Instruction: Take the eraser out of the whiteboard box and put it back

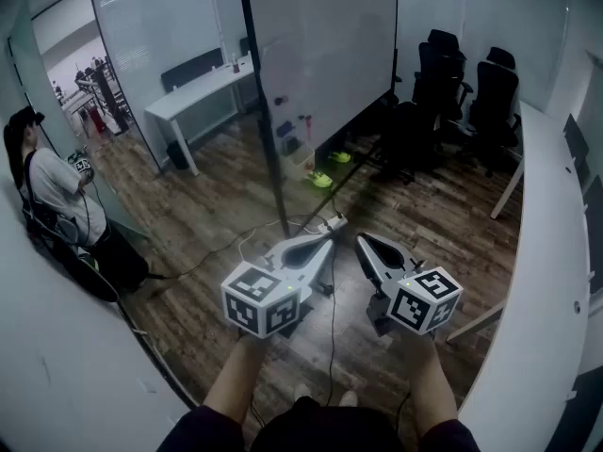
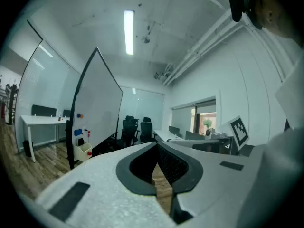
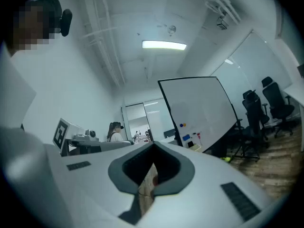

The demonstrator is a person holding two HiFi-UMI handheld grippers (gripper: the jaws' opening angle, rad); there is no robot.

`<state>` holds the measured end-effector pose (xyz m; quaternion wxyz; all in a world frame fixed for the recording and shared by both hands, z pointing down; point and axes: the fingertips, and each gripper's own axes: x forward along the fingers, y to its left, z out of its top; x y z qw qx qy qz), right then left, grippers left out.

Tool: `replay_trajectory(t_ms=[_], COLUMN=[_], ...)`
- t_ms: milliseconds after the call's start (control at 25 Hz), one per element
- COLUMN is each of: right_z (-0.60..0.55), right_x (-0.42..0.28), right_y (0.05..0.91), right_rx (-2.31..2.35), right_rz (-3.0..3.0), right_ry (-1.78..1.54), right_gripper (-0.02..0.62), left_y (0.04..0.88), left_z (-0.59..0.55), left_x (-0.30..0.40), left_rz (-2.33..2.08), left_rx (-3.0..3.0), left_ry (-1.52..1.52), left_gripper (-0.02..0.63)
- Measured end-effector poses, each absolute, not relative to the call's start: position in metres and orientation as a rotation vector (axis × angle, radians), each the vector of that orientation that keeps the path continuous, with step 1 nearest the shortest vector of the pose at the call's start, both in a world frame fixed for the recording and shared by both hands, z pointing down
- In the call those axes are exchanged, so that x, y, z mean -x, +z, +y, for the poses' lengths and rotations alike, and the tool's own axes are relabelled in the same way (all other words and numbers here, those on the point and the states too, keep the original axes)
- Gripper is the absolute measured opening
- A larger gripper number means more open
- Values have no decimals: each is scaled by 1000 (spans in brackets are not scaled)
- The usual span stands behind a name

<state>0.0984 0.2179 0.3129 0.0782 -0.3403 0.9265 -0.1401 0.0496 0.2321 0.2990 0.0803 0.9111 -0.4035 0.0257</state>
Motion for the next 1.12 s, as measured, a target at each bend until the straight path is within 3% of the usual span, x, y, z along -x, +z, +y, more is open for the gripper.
replay_trajectory(t_ms=[1120], right_z=[196], right_x=[-50], right_y=[326], right_rx=[1013], right_rz=[2730], right_ry=[-454], right_gripper=[3], left_y=[324], left_z=[208], left_x=[-2], left_rz=[-1207], left_rx=[-2743], left_ry=[141], left_gripper=[5])
